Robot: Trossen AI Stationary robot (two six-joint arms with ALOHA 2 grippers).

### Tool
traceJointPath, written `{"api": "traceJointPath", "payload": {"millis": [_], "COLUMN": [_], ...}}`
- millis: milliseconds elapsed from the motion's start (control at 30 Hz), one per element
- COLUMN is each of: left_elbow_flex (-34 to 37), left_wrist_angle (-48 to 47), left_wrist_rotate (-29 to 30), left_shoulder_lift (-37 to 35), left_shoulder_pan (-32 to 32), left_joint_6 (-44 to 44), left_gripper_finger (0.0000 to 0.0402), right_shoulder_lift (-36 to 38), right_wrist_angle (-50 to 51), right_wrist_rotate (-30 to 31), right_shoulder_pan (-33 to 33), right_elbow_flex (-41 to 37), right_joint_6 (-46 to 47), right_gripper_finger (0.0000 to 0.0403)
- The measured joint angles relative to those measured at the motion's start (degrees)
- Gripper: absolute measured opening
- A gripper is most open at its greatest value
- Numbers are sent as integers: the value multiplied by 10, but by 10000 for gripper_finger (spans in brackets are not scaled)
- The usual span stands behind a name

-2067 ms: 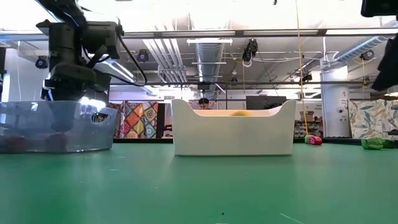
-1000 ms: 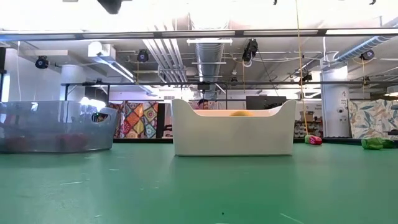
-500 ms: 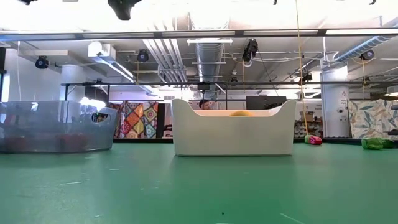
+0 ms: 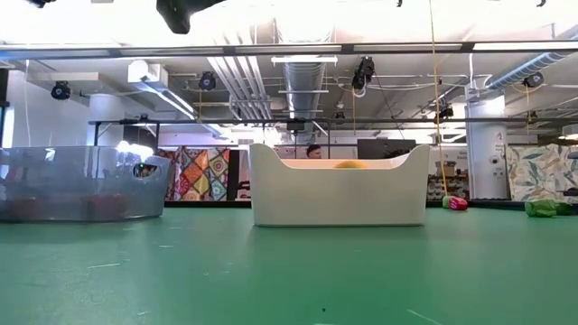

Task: Sort produce into baskets
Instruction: Put the red chili pepper into the black bin

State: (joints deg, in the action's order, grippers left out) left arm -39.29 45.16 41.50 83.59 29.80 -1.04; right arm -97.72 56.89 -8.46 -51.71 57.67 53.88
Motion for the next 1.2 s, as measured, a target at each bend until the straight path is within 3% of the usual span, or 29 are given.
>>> {"api": "traceJointPath", "payload": {"millis": [167, 300, 467, 667, 867, 1033, 1200], "left_elbow_flex": [0, -7, -31, -63, -85, -88, -89], "left_wrist_angle": [-2, -5, -90, -269, -426, -410, -349], "left_wrist_rotate": [0, -18, -133, -119, -140, -140, -123], "left_shoulder_lift": [-3, -11, -14, -14, -3, 29, 75], "left_shoulder_pan": [0, 12, 38, 62, 64, 62, 59], "left_joint_6": [0, 0, 8, 152, 320, 333, 314], "left_gripper_finger": [157, 157, 157, 159, 190, 241, 286], "right_shoulder_lift": [16, 19, -3, -66, -125, -169, -177], "right_wrist_angle": [14, 5, -95, -255, -281, -293, -278], "right_wrist_rotate": [24, 67, 151, 175, 220, 225, 307], "right_shoulder_pan": [20, 46, 96, 163, 208, 218, 210], "right_elbow_flex": [19, 57, 89, 115, 178, 223, 251], "right_joint_6": [1, -25, -99, -179, -247, -315, -303], "right_gripper_finger": [72, 48, 72, 93, 91, 122, 178]}}
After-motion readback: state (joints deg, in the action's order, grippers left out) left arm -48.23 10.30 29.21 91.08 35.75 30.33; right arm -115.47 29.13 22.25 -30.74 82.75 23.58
